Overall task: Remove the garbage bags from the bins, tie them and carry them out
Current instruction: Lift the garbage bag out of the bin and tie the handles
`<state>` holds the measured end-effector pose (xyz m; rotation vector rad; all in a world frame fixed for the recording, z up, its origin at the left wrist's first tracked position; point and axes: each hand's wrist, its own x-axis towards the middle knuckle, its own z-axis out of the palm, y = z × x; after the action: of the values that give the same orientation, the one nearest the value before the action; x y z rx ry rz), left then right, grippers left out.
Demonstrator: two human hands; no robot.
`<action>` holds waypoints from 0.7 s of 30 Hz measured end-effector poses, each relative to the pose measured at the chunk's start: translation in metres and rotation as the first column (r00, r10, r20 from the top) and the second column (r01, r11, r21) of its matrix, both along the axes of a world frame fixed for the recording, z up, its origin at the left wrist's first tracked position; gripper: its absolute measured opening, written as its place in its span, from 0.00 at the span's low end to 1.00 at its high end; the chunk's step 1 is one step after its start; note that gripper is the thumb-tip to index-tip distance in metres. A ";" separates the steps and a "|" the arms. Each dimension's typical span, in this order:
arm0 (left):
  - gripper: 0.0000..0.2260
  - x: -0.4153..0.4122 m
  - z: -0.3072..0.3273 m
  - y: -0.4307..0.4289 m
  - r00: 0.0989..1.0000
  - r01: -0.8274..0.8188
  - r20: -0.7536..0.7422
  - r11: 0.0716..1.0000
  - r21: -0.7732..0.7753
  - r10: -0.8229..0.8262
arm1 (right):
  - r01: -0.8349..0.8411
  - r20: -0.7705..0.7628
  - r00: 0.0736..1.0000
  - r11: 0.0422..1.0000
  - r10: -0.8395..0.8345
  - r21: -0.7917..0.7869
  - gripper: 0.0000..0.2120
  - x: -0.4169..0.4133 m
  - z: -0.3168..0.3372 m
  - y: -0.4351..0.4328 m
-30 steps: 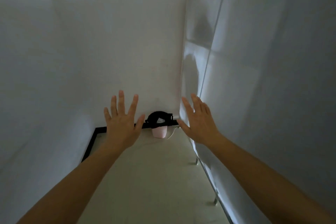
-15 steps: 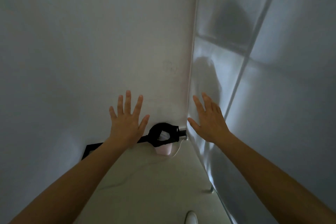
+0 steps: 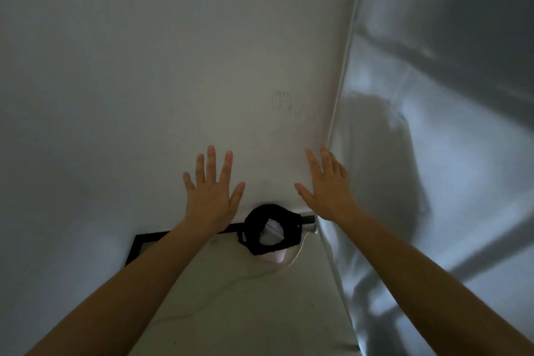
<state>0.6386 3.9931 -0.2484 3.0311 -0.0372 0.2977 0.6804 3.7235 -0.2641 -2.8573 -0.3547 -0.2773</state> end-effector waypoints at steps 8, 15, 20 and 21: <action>0.34 0.124 -0.041 0.065 0.994 0.045 -0.097 0.999 0.000 -0.045 | -0.006 -0.051 0.999 0.999 0.003 -0.050 0.40 0.112 -0.030 0.053; 0.34 0.217 -0.115 0.109 0.977 0.110 -0.175 0.990 -0.084 -0.123 | 0.157 -0.165 0.973 0.987 -0.160 -0.027 0.40 0.166 -0.105 0.075; 0.33 0.229 -0.193 0.099 0.949 0.031 -0.307 0.991 -0.128 -0.070 | 0.172 -0.323 0.932 0.985 -0.164 -0.001 0.39 0.169 -0.186 0.071; 0.33 0.227 -0.205 0.094 0.942 0.018 -0.332 0.993 -0.121 -0.057 | 0.162 -0.337 0.929 0.987 -0.151 0.006 0.39 0.170 -0.199 0.068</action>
<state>0.8654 4.0872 -0.4530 2.9156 -0.0509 -0.2148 0.8501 3.7916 -0.4627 -2.8315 -0.0533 0.1770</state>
